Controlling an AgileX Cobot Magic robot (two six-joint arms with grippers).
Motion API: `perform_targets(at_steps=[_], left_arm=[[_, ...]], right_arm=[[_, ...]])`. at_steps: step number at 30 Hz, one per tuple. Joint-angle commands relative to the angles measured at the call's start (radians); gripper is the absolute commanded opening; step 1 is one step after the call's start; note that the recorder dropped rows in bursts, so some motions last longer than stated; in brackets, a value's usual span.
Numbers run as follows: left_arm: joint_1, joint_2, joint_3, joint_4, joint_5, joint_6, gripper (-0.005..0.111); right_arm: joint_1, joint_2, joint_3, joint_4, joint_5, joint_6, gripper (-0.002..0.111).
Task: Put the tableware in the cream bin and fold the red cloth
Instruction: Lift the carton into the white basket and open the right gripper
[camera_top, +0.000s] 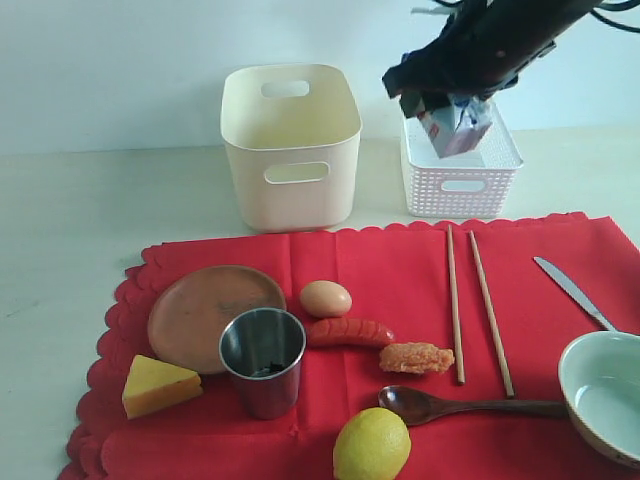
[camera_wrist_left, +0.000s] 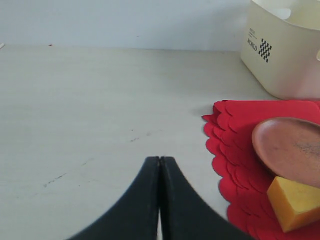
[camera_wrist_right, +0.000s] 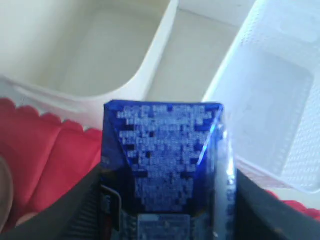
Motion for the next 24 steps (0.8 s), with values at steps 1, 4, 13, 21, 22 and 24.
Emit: perform_targets(at_steps=[1,4,13,21,22,24], left_arm=[[-0.007,-0.006,-0.004,-0.002,-0.014,-0.005,0.000],[-0.007,-0.006,-0.004,-0.002,-0.014,-0.005,0.000],[-0.007,-0.006,-0.004,-0.002,-0.014,-0.005,0.000],[-0.007,-0.006,-0.004,-0.002,-0.014,-0.005,0.000],[-0.007,-0.006,-0.004,-0.002,-0.014,-0.005,0.000],[-0.007,-0.006,-0.004,-0.002,-0.014,-0.005,0.000]], right_arm=[[-0.058,0.080,-0.115,0.000,-0.039,0.016,0.000],[-0.084,0.239,-0.276,-0.011,-0.041,-0.020,0.000],[-0.164,0.581,-0.558,-0.009,-0.043,0.001,0.000],[-0.169,0.678,-0.626,-0.009,-0.043,-0.085,0.000],[-0.169,0.688,-0.634,-0.009,-0.043,-0.101,0.000],[-0.169,0.703,-0.642,-0.009,-0.028,-0.121,0.000]])
